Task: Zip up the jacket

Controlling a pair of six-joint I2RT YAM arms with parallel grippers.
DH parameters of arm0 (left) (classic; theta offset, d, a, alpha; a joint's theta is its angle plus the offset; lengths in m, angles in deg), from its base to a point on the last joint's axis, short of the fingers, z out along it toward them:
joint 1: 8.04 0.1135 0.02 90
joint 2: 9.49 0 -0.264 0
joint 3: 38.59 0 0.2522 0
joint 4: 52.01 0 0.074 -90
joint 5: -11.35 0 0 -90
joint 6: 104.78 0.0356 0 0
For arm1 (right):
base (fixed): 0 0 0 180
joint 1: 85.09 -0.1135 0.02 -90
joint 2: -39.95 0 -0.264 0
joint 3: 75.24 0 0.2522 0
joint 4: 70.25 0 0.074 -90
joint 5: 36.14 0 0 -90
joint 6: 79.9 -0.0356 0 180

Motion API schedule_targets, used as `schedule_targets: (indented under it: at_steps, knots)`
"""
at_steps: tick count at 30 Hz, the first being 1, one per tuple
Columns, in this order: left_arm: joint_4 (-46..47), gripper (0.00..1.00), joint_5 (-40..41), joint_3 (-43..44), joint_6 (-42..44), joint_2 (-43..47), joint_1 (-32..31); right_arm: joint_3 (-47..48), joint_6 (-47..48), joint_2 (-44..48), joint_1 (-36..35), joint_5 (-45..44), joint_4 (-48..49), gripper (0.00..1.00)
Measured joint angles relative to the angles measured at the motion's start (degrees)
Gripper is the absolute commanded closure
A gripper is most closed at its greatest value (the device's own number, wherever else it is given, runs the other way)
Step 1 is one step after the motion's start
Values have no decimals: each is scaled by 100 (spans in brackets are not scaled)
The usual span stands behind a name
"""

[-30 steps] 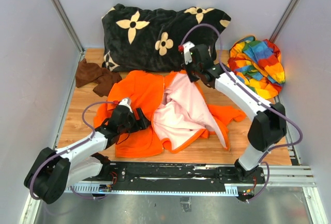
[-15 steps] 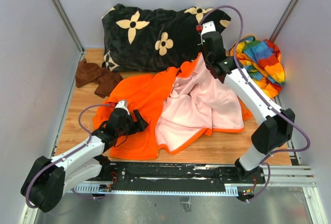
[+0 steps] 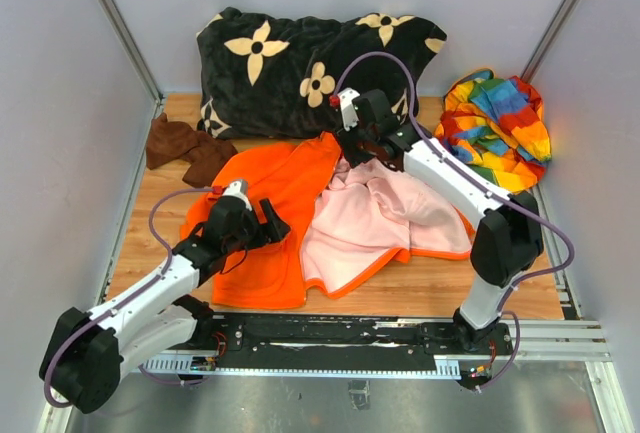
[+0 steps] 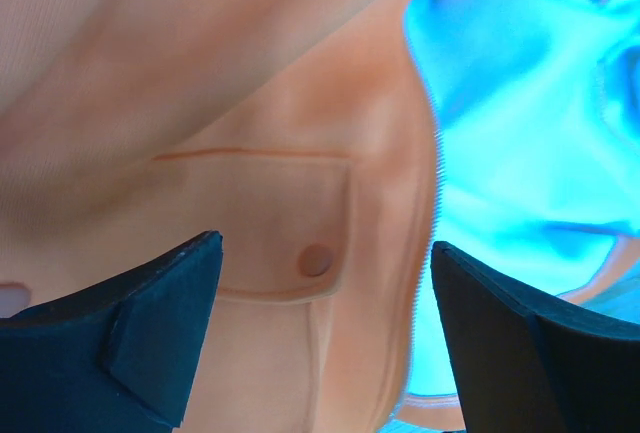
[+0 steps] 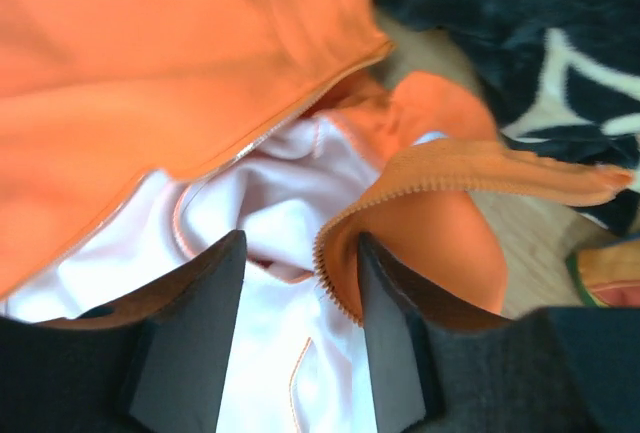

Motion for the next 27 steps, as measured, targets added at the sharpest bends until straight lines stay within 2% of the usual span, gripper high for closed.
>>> schedule_targets:
  at_steps: [6, 10, 19, 27]
  knots:
    - [-142, 3, 68, 774, 249, 4, 0, -901, -39, 927, 76, 765, -170, 38]
    - [-136, 1, 240, 1434, 527, -413, 0, -1624, -177, 1912, 308, 920, -160, 28]
    - [-81, 1, 361, 3263, 1220, -2583, 0, -2968, -476, 3501, 769, 743, -208, 1]
    - [-138, 1, 299, 4846, 1661, -4664, 0, -3926, -1067, 4245, 1749, 389, -240, 2]
